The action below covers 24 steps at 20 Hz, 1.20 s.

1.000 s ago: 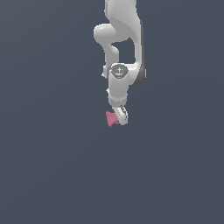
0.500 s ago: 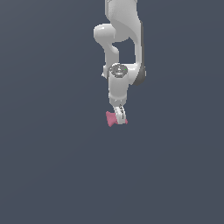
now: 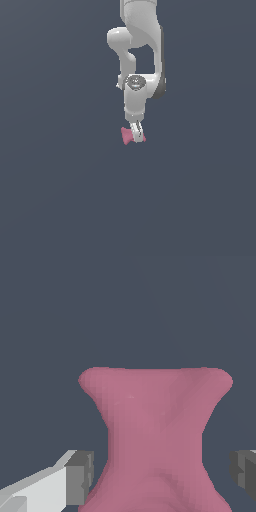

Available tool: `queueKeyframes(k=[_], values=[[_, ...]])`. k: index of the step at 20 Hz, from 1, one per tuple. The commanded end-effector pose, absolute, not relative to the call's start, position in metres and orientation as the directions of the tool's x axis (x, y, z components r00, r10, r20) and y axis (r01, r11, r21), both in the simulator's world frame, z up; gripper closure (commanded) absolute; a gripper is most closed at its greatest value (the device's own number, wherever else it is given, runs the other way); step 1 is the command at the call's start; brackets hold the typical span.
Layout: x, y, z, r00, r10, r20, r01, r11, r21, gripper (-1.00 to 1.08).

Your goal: Pick up the object and move it to a goal position.

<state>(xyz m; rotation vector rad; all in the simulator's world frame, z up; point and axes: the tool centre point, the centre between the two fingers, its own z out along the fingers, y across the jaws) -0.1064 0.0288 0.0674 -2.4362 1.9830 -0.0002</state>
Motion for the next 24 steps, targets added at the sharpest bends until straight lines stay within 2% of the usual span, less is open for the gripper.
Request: queueKeyframes(k=[1,13,14,24], values=[[-0.107,0.029,0.060,0.202,-0.979,0.000,-0.979,-0.202,0.000,-0.92],[-0.108,0.029,0.023,0.199,-0.980,0.000,-0.980,-0.199,0.000,-0.92],[-0.108,0.029,0.023,0.199,-0.980,0.000,-0.980,-0.199,0.000,1.08],[-0.107,0.029,0.024,0.198,-0.980,0.000,-0.980,-0.198,-0.002,1.08]])
